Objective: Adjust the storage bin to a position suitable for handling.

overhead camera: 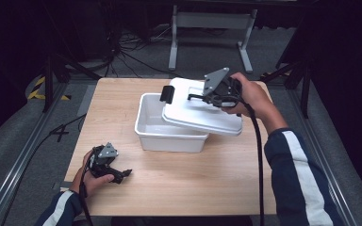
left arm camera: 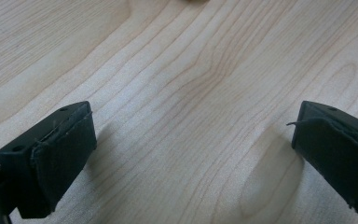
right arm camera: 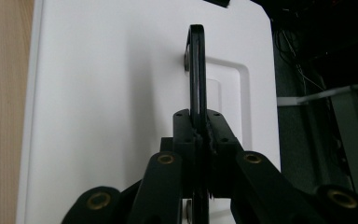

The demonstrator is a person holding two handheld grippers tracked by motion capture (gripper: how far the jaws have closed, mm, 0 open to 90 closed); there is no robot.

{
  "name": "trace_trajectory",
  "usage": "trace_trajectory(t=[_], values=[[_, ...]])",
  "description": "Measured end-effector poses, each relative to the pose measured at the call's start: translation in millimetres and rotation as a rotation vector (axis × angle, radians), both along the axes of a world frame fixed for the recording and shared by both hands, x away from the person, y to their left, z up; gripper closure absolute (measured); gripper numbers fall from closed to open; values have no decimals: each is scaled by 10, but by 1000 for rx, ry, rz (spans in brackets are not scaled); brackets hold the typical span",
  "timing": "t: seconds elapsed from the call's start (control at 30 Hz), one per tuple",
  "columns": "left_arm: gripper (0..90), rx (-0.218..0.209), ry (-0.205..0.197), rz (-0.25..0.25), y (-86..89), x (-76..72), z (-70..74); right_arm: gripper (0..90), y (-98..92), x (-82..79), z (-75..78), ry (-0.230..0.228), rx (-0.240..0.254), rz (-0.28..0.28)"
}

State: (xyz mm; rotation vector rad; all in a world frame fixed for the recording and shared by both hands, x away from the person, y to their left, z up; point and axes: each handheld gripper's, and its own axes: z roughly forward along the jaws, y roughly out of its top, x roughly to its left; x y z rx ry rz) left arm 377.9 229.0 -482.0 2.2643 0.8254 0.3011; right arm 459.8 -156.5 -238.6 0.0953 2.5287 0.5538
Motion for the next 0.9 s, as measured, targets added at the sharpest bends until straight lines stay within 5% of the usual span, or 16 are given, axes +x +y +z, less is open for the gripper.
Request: trace_trajectory(t=[0.47,0.9], values=[[2,0,-1,1,0,0,-1,847,-885,-130,7,-4,61,-126],[2,2,-1,1,-1,-2,-2,848,-1385,-188,-116,3,49,-209]])
